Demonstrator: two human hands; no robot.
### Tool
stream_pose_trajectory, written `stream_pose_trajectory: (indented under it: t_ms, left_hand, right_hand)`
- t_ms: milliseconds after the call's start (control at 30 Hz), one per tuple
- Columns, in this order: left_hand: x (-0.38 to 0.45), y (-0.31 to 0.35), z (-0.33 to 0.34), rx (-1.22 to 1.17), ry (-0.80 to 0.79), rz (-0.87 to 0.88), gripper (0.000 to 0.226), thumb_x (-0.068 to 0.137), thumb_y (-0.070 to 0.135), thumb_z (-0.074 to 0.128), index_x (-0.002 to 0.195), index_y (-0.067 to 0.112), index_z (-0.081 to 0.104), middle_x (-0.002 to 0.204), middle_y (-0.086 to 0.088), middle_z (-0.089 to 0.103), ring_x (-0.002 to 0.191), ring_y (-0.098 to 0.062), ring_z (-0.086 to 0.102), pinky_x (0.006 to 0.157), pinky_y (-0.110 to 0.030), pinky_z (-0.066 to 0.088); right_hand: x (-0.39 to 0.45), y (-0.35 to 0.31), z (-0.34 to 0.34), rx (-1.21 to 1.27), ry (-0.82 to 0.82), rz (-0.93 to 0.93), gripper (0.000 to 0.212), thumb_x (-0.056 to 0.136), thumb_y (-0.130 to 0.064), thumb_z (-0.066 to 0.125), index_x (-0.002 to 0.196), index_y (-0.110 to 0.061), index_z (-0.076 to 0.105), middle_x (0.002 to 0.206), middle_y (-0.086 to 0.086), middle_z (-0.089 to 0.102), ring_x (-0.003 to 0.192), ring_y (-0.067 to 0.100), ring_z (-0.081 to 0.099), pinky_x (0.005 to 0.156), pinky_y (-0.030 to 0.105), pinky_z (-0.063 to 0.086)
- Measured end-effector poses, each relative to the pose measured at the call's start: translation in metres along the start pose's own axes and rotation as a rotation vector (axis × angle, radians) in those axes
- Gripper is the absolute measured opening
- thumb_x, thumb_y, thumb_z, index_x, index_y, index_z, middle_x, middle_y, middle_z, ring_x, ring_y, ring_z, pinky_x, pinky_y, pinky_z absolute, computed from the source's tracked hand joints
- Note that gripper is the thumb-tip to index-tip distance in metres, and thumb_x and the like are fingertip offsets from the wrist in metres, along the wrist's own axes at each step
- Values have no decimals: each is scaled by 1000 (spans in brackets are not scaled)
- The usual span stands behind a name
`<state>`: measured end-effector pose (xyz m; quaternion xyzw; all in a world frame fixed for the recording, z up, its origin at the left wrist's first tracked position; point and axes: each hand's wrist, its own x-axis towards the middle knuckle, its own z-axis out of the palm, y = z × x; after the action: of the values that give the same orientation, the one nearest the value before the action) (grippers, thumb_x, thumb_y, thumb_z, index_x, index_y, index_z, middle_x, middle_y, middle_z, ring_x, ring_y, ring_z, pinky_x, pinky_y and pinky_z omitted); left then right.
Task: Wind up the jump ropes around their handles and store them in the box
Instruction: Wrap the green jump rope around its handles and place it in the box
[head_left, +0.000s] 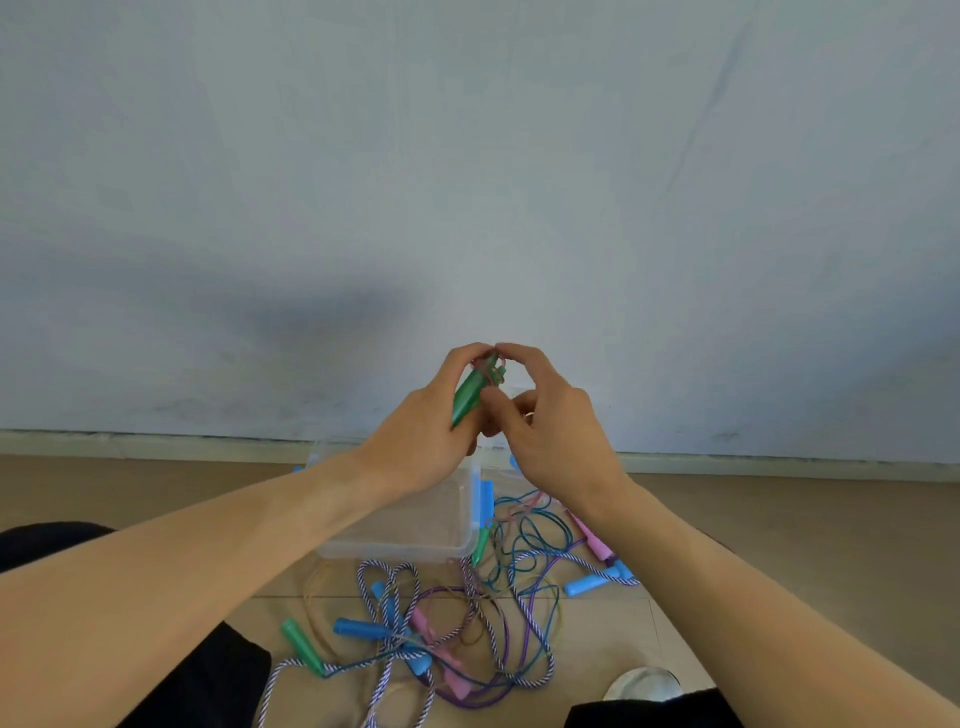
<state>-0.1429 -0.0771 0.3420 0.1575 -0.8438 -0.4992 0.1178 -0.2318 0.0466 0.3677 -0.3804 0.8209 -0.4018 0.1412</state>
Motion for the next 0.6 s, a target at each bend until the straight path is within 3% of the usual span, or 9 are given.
stream_pose_trajectory:
  t_ms: [67, 200, 267, 400, 500, 600]
  left_hand:
    - [-2, 3, 0, 19, -32, 4, 48, 102, 19, 49, 142, 33, 29, 66, 5, 61, 45, -2, 55, 45, -12, 38]
    - [-2, 7, -3, -2, -47, -16, 44, 102, 23, 50, 139, 31, 28, 68, -4, 60, 40, -2, 53, 43, -13, 38]
    - [-2, 7, -4, -18, -42, -33, 41, 101, 24, 51, 136, 30, 29, 67, -7, 60, 38, -3, 52, 42, -16, 39]
    - [-1, 4, -5, -36, -34, -69, 36, 101, 26, 52, 130, 32, 30, 65, -7, 60, 37, -6, 49, 44, -28, 45]
    - [-2, 3, -8, -45, -21, -68, 34, 100, 25, 53, 127, 29, 33, 59, 7, 58, 38, -5, 47, 44, -29, 45]
    - [-3, 5, -10, -78, -43, -72, 32, 100, 29, 54, 124, 32, 34, 63, -1, 56, 41, -7, 47, 44, -29, 46]
  right_hand:
    - [2, 3, 2, -74, 49, -27, 30, 99, -29, 53, 128, -30, 49, 72, -4, 72, 56, 4, 61, 53, 16, 45]
    - [5, 2, 8, -189, 96, -54, 21, 101, -25, 50, 120, -19, 49, 76, 1, 72, 65, 19, 64, 60, 39, 51]
    - [6, 1, 10, -217, 111, -88, 17, 101, -24, 49, 116, -15, 49, 77, 2, 72, 65, 24, 63, 59, 40, 50]
    - [10, 2, 8, -176, 100, -135, 11, 101, -23, 50, 108, -16, 51, 72, -1, 72, 55, 14, 59, 52, 31, 45]
    - [12, 0, -2, -44, -3, -125, 9, 100, -23, 53, 108, -21, 49, 67, -2, 71, 48, 4, 55, 48, 14, 38]
    - [13, -2, -14, 62, -125, -98, 10, 99, -23, 55, 107, -21, 49, 65, 3, 70, 41, 5, 47, 47, 13, 36]
